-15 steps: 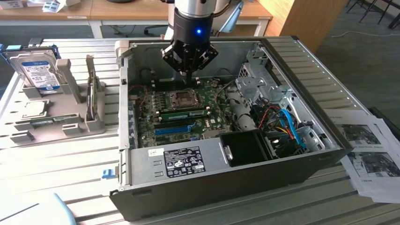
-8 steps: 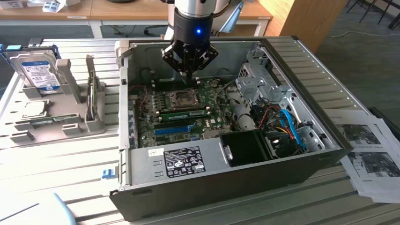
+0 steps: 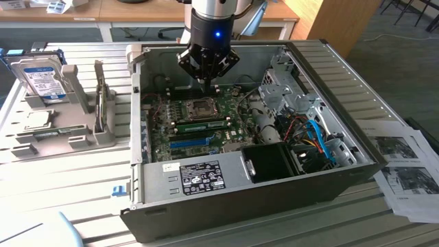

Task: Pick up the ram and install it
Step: 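Press down the ram until it locks into place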

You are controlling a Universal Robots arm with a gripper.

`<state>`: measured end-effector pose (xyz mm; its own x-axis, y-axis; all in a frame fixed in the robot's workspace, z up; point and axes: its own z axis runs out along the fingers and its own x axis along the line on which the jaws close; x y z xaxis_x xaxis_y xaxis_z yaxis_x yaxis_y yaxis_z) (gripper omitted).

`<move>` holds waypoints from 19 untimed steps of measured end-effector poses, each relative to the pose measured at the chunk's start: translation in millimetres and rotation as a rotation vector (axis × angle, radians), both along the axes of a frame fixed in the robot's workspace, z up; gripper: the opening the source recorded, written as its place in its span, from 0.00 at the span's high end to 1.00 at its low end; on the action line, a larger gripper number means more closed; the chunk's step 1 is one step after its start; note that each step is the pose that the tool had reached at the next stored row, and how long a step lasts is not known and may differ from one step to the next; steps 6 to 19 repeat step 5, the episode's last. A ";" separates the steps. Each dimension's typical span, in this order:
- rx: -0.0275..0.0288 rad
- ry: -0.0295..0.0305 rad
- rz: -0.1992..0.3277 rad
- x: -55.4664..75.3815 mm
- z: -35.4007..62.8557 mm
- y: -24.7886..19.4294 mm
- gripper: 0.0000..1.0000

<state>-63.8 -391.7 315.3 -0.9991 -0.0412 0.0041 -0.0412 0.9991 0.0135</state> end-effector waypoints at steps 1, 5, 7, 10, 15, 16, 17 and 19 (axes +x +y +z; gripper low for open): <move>0.0001 0.0000 0.000 0.0 0.0 0.0 0.91; 0.0000 0.0000 0.000 0.0 0.0 0.0 0.91; 0.0000 0.0000 0.000 0.0 0.0 0.0 0.91; 0.0000 0.0000 0.000 0.0 0.0 0.0 0.91; 0.0000 0.0000 0.000 0.0 0.0 0.0 0.91; 0.0000 0.0000 0.000 0.0 0.0 0.0 0.91; 0.0000 0.0000 0.000 0.0 0.0 0.0 0.91; 0.0000 0.0000 0.000 0.0 0.0 0.0 0.91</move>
